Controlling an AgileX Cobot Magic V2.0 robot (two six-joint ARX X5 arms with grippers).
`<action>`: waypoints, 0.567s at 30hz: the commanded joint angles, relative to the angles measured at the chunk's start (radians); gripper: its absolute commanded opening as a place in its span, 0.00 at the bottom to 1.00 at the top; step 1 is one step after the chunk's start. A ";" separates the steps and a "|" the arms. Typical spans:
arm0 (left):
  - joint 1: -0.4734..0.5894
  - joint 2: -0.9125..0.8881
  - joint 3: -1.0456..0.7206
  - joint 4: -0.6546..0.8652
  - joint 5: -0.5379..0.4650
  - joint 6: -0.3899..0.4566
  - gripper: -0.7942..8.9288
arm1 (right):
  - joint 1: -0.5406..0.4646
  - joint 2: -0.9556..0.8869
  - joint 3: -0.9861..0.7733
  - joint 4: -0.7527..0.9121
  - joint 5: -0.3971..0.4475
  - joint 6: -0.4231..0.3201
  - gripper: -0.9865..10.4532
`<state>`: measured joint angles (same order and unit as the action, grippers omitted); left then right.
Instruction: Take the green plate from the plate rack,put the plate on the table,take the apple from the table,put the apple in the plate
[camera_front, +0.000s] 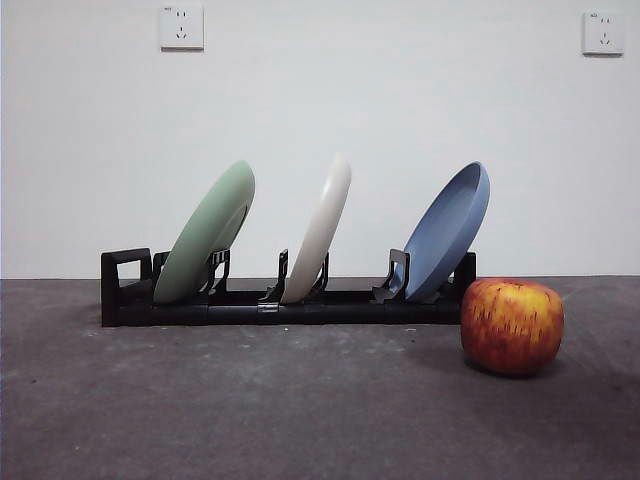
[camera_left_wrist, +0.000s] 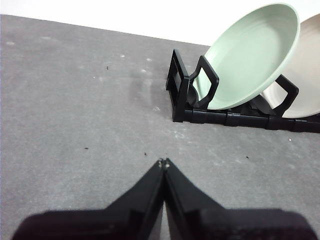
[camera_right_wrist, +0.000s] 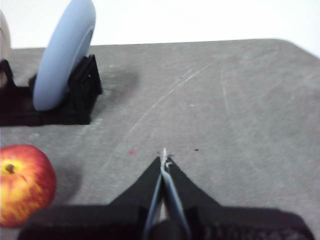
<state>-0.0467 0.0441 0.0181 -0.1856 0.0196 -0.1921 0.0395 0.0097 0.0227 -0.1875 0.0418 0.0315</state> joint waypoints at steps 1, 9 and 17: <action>0.002 0.002 -0.003 0.006 0.009 -0.042 0.08 | 0.000 -0.001 -0.008 0.000 -0.010 0.176 0.07; 0.002 0.002 0.005 0.006 0.134 -0.183 0.08 | 0.000 -0.001 0.009 0.000 -0.033 0.426 0.07; 0.002 0.065 0.157 -0.028 0.274 -0.201 0.08 | 0.000 0.083 0.176 0.000 -0.160 0.488 0.07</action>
<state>-0.0467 0.1009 0.1551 -0.2165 0.2832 -0.3866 0.0395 0.0784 0.1745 -0.2001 -0.1070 0.4992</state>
